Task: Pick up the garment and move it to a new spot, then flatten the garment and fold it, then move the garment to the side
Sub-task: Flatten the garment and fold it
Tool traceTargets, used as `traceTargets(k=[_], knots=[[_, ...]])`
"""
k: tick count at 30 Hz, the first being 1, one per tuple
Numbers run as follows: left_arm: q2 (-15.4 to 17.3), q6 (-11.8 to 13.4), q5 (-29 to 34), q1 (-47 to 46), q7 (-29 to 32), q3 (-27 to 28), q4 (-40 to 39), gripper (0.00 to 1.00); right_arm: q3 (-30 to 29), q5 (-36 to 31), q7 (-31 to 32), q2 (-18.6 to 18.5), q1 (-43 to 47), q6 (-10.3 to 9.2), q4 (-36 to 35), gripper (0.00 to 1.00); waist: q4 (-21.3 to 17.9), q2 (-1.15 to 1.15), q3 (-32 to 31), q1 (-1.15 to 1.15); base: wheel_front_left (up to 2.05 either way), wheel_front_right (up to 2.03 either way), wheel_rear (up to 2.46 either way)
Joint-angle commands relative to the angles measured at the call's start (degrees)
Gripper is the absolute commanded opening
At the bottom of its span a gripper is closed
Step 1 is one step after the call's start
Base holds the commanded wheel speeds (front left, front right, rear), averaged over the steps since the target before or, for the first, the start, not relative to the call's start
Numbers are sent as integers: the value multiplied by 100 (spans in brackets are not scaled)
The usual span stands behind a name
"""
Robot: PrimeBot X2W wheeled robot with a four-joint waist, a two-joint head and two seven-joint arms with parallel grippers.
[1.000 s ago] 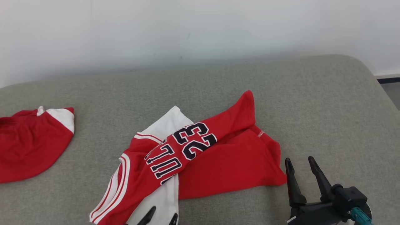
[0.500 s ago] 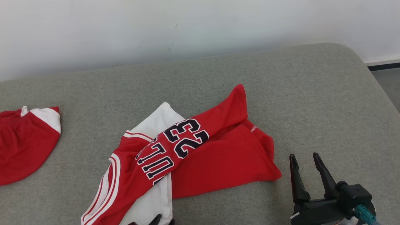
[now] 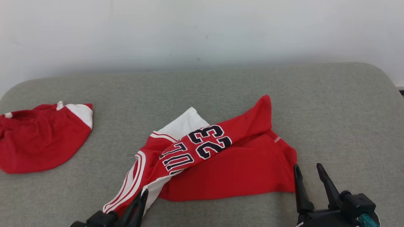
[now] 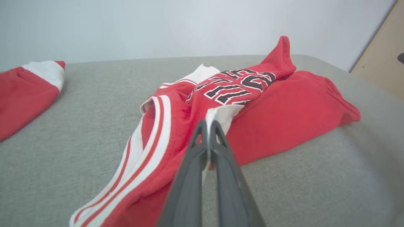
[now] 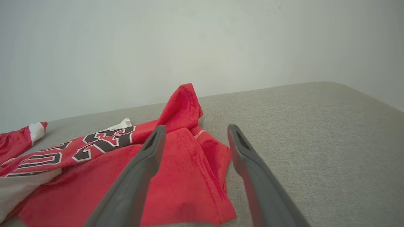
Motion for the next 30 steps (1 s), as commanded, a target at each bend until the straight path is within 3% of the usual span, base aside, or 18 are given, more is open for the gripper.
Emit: traceTargets(k=[1,5,14,15,16,17,21,30], knots=[[86,52,-30,198,44,43,-248,0,-11,54,-6,-2,68,-15,9,100,223,0,-142,0,0,0,0],[288,127,-82,662,291,71,-836,0,-51,53,-6,-1,104,-15,0,100,348,0,-151,0,0,0,0],[394,222,-283,1587,718,-64,-1121,0,-110,4,-6,-2,105,-15,29,100,430,0,-128,0,0,0,0],[401,199,-292,1596,695,-82,-1083,27,-109,-4,-6,-2,101,-15,35,100,433,0,-125,0,0,0,0],[382,184,-302,1576,657,-98,-1068,84,-109,-13,-6,-1,96,-15,41,100,436,0,-125,0,0,0,0],[340,168,-321,1538,608,-120,-1077,100,-110,-17,-6,-2,91,-15,45,100,437,0,-125,0,0,0,0],[274,117,-412,1298,369,-100,-1306,100,-100,-31,-5,-2,63,-15,62,100,417,0,-140,0,0,0,0],[502,69,-396,369,217,236,-1704,100,-93,-31,-6,-2,-16,-15,83,100,147,0,-83,0,0,0,0]])
